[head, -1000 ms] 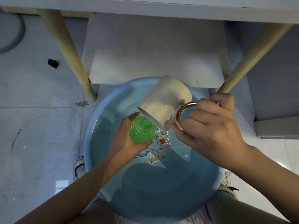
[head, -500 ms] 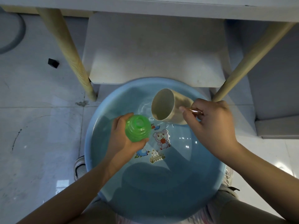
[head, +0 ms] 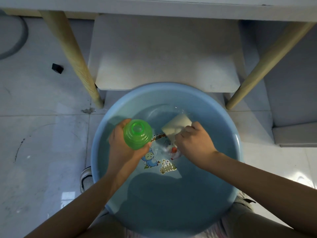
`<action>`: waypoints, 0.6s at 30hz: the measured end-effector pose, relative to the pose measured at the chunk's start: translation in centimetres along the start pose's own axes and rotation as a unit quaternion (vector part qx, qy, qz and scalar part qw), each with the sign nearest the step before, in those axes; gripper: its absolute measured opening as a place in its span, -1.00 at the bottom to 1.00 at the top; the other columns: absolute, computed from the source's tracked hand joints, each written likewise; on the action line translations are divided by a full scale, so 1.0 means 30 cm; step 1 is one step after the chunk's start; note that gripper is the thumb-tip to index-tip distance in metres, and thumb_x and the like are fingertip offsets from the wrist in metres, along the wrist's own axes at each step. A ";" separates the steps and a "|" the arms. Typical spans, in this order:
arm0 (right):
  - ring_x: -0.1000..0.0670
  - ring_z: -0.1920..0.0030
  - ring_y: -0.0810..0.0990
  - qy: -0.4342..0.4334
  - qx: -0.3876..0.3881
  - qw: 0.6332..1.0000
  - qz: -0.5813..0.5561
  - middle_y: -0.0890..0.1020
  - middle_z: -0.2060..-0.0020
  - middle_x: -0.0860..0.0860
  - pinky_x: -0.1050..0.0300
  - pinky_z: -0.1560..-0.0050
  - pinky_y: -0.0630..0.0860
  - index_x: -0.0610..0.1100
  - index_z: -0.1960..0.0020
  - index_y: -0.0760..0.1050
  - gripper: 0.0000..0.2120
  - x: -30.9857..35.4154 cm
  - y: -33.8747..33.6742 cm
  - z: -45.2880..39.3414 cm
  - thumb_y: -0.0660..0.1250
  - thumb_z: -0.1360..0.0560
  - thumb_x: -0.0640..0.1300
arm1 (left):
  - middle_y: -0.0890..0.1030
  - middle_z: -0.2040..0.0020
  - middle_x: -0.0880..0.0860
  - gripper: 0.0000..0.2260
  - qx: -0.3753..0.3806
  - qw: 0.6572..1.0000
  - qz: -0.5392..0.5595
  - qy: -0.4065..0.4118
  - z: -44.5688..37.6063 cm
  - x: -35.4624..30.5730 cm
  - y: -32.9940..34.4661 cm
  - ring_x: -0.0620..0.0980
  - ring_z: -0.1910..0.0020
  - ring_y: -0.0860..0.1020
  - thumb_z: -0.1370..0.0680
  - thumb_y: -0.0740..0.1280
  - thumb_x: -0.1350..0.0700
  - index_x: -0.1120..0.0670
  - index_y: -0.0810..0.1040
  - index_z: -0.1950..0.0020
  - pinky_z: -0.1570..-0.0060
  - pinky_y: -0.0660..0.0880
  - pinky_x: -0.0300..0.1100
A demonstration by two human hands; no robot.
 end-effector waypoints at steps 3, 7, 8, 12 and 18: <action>-0.06 0.47 0.47 -0.039 -0.001 0.998 -0.050 0.45 0.59 0.03 0.09 0.20 0.23 -0.08 0.38 0.46 -0.69 0.045 0.029 0.011 0.59 -0.08 -0.17 | 0.47 -0.16 -0.06 -0.30 -0.003 1.000 0.003 -0.006 0.000 0.001 -0.007 -0.01 -0.18 0.46 -0.16 0.52 -0.07 -0.08 0.38 -0.26 -0.19 0.46 0.06; 0.00 0.38 0.40 -0.061 -0.067 0.986 -0.141 0.45 0.55 0.05 0.10 0.18 0.23 -0.06 0.37 0.44 -0.85 0.036 0.001 0.017 0.39 -0.31 -0.17 | 0.46 -0.19 -0.06 -0.26 -0.010 1.000 0.007 -0.014 0.001 0.014 -0.016 0.02 -0.23 0.44 -0.16 0.50 -0.14 -0.11 0.35 -0.30 -0.21 0.45 0.10; 0.03 0.36 0.36 -0.059 -0.068 0.982 -0.168 0.45 0.53 0.08 0.12 0.15 0.22 -0.05 0.35 0.46 -0.87 0.026 -0.002 0.017 0.31 -0.37 -0.12 | 0.45 -0.20 -0.06 -0.26 -0.012 1.000 0.007 -0.015 0.001 0.014 -0.017 0.01 -0.23 0.44 -0.17 0.51 -0.13 -0.11 0.35 -0.31 -0.21 0.44 0.10; 0.17 0.37 0.33 0.064 0.002 0.932 -0.356 0.30 0.56 0.19 0.22 0.12 0.18 0.00 0.38 0.41 -0.75 -0.032 0.014 0.020 0.31 -0.45 0.02 | 0.46 -0.20 -0.06 -0.26 -0.022 1.000 0.005 -0.013 0.001 0.008 -0.026 0.01 -0.23 0.44 -0.18 0.50 -0.14 -0.08 0.35 -0.32 -0.22 0.44 0.11; 0.18 0.46 0.35 0.324 0.067 0.665 -0.670 0.35 0.54 0.11 0.35 0.34 0.31 -0.20 0.45 0.38 -0.66 -0.101 0.071 0.087 0.36 -0.47 -0.27 | 0.48 -0.21 -0.01 -0.26 -0.040 0.999 0.008 -0.026 -0.003 0.017 -0.033 0.02 -0.21 0.48 -0.17 0.50 -0.15 -0.10 0.35 -0.31 -0.20 0.46 0.10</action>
Point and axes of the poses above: each hand's wrist, its own z-axis away from the middle knuckle, its own y-axis out of the palm, x = y × z, the point moved 5 cm from there along -z, towards the middle knuckle
